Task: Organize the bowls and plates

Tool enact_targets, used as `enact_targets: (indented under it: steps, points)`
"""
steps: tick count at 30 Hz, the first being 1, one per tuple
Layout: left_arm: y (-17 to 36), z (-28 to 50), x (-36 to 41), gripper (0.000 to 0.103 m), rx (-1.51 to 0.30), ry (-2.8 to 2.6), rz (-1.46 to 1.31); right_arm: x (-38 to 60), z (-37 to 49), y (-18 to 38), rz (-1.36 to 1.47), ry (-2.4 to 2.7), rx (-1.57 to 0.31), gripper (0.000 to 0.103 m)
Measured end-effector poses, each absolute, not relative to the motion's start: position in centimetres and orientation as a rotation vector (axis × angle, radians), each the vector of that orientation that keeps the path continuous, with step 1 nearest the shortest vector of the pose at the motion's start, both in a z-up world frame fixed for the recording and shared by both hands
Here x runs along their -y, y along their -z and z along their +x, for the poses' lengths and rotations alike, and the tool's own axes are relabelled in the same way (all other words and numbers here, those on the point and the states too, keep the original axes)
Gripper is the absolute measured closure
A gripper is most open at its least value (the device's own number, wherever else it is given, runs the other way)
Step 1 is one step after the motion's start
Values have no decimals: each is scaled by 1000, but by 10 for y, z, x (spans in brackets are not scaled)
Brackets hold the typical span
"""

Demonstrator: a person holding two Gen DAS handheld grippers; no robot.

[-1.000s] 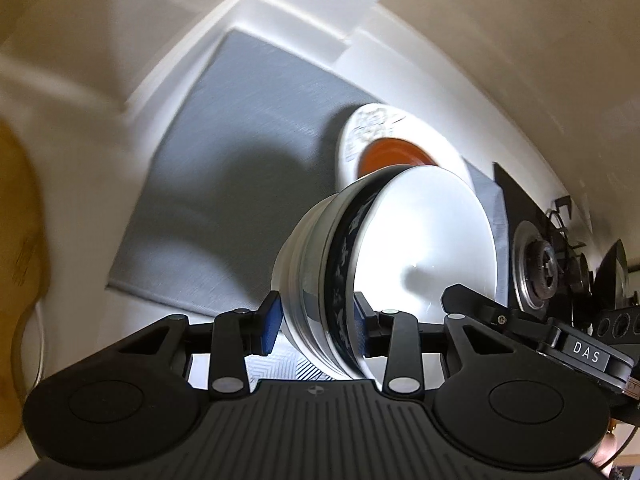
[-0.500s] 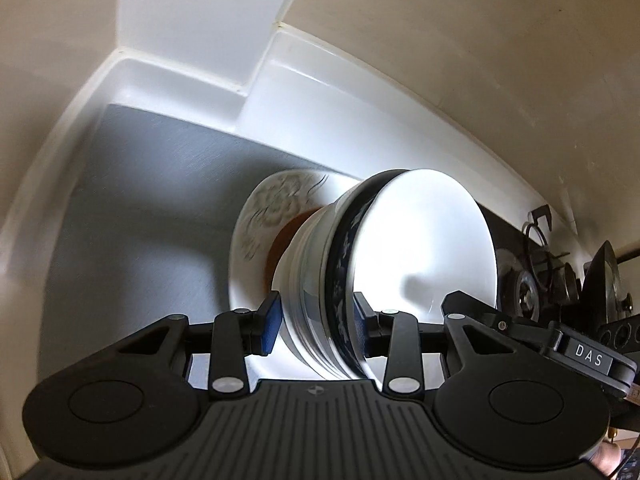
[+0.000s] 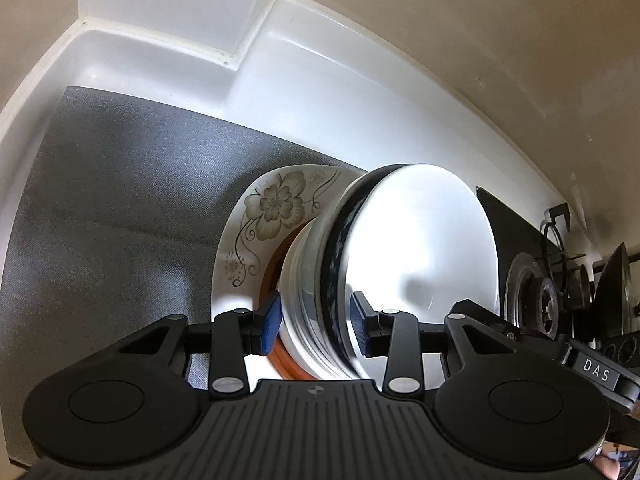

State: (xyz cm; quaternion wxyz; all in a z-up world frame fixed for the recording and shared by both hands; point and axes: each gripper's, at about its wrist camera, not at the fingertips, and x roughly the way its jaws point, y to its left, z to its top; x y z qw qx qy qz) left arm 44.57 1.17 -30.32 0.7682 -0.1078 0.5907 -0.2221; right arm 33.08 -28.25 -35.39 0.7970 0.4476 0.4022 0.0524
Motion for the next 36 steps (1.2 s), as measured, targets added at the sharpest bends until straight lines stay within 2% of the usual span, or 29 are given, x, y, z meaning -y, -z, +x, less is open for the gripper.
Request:
enact_targets:
  steps: [4,6,7,8,9,11,14,20,26,31,36]
  points:
    - [305,441,-9,66,-1261,496,-226,285,326,361,973,-111,-871,58]
    - [308,438,-12,60,-1253,499,-265,288,320,364,1011,-107,-864,49]
    - [306,434,-14,57,-1245,484,-263,288,315,362,1030,-118,-847,32]
    - [301,428,-15,51,-1220,475,-230,287,310,356,1013,-117,-841,11]
    - [292,419,-15,45,-1174,466,-174,285,303,346,977,-103,-821,7]
    - [269,398,-19,36,-1069,427,-65,280,281,318,912,-63,-768,5]
    - [225,358,-24,30,-958,367,40,262,245,269,759,15,-726,0]
    - [124,264,-27,3,-817,389,13,199,200,192,483,41,-792,0]
    - [64,186,-7,3,-806,318,50,169,143,135,413,48,-802,0]
    - [43,123,4,3,-797,260,143,152,92,101,315,95,-808,0]
    - [31,82,11,3,-820,196,147,156,57,89,368,98,-893,0]
